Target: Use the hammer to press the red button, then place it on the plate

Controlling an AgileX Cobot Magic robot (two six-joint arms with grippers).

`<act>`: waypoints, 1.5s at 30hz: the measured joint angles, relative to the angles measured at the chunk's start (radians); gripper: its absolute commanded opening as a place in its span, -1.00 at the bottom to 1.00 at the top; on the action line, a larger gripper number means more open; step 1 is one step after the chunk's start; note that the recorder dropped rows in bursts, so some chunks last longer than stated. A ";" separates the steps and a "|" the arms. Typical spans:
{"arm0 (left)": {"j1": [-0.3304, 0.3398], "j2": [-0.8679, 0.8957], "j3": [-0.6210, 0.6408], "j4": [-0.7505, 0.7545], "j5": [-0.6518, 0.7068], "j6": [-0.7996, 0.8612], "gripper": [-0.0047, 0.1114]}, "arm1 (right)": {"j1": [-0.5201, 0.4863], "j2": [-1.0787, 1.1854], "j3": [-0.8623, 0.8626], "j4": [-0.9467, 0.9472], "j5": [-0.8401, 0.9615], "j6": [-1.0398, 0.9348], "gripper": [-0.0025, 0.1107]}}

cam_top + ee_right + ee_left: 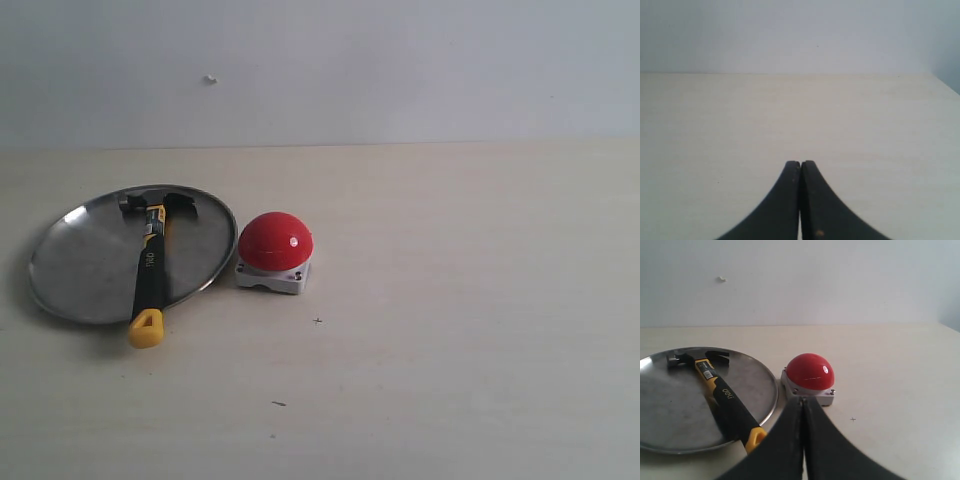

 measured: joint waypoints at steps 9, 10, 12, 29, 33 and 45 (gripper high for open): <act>0.000 0.000 0.000 0.000 0.000 0.000 -0.92 | 0.000 0.000 0.000 0.000 0.000 0.002 -0.96; 0.000 0.000 0.000 0.000 0.000 0.000 -0.92 | 0.000 0.000 0.000 0.000 0.000 0.002 -0.96; 0.000 0.000 0.000 0.000 0.000 0.000 -0.92 | 0.000 0.000 0.000 0.000 0.000 0.002 -0.96; 0.189 -0.263 0.000 0.000 0.104 0.060 -0.92 | 0.000 0.000 0.000 0.000 0.000 0.003 -0.96; 0.237 -0.362 0.000 0.000 0.185 0.099 -0.92 | 0.000 0.000 0.000 0.000 0.000 0.003 -0.96; 0.336 -0.439 0.002 0.000 0.333 0.158 -0.92 | 0.000 0.000 0.000 0.000 0.000 0.001 -0.96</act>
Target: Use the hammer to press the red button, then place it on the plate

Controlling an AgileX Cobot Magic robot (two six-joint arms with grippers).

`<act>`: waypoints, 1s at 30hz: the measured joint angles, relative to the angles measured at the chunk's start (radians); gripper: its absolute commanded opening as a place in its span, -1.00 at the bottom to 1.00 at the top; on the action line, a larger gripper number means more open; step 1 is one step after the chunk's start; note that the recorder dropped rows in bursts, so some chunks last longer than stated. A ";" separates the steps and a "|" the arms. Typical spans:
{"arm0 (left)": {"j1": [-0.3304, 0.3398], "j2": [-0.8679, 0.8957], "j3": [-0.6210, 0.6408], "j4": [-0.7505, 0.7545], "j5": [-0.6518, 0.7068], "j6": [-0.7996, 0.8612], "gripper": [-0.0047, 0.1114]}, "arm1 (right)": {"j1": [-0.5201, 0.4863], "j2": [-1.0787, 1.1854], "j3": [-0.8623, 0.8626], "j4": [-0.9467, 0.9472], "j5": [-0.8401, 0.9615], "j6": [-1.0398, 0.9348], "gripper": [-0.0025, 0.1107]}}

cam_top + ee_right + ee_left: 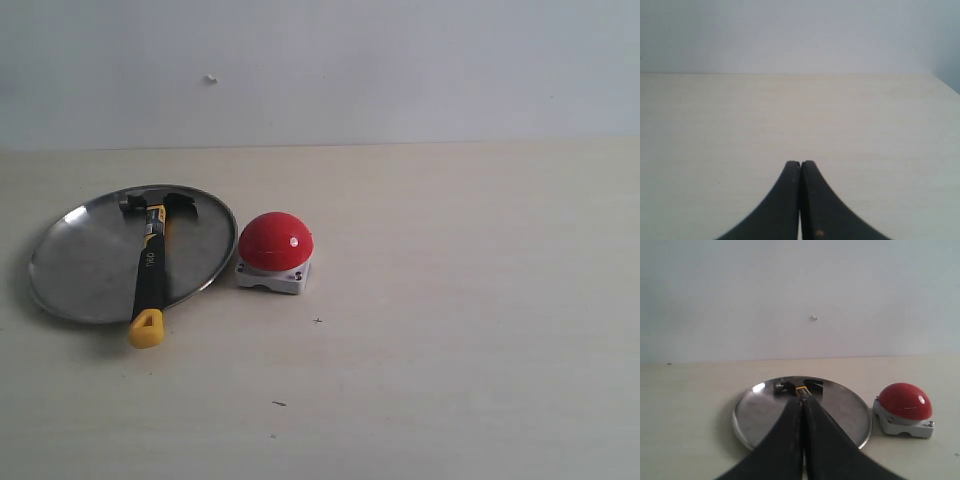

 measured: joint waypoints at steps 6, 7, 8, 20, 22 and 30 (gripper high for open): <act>0.039 -0.007 0.000 0.000 0.035 0.000 -0.92 | 0.000 0.000 0.000 0.000 0.000 0.000 -0.96; 0.047 -0.007 0.000 0.000 0.051 0.000 -0.92 | 0.000 0.000 0.000 0.000 0.000 0.000 -0.96; 0.058 -0.007 0.000 0.000 0.069 0.000 -0.92 | 0.000 0.000 0.000 0.000 0.000 0.000 -0.96; 0.194 -0.043 0.003 0.000 0.232 -0.064 -0.92 | 0.000 0.000 0.000 0.000 0.000 0.000 -0.96; 0.194 -0.043 0.003 0.000 0.249 -0.079 -0.92 | 0.000 0.000 0.000 0.000 0.000 0.000 -0.96; 0.194 -0.043 0.003 0.000 0.260 -0.089 -0.92 | 0.000 0.000 0.000 0.000 0.000 0.000 -0.96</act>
